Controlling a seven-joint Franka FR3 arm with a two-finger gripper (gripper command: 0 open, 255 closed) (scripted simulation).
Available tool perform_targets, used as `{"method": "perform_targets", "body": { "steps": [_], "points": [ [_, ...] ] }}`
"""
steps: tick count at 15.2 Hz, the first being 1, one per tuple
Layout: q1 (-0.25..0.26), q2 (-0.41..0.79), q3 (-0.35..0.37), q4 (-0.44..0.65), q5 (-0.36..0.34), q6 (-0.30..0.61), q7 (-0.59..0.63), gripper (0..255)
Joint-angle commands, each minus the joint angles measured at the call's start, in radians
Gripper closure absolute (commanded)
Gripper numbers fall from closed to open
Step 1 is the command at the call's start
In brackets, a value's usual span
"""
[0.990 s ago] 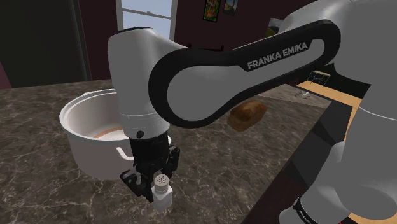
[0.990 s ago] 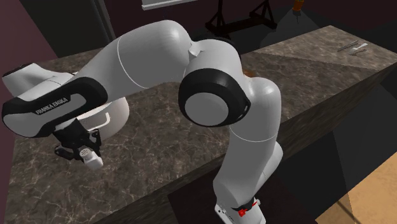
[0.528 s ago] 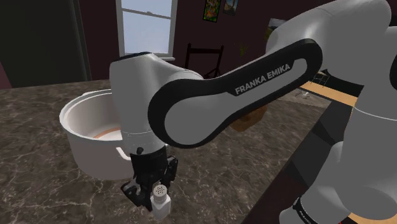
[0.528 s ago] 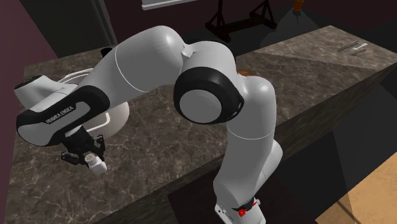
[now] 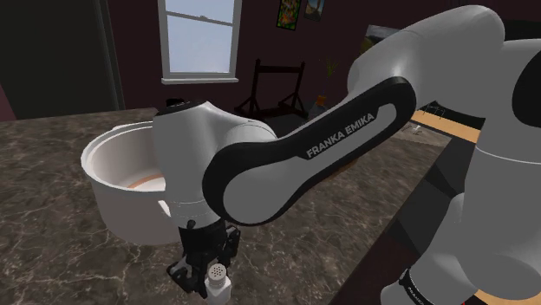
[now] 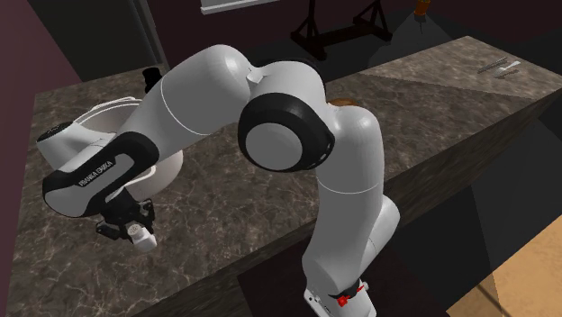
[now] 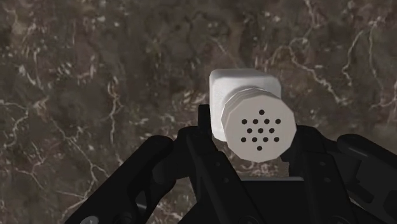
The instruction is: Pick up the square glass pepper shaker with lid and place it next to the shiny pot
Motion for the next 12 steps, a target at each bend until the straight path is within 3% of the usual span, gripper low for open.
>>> {"method": "perform_targets", "body": {
  "steps": [1,6,7,12],
  "points": [
    [0.001,0.003,-0.001,-0.004,-0.002,0.007,0.001,255],
    [0.001,0.003,-0.001,-0.004,-0.002,0.007,0.001,255],
    [0.001,0.003,-0.001,-0.004,-0.002,0.007,0.001,0],
    [0.001,0.003,-0.001,-0.004,-0.002,0.007,0.001,0]
  ]
}}
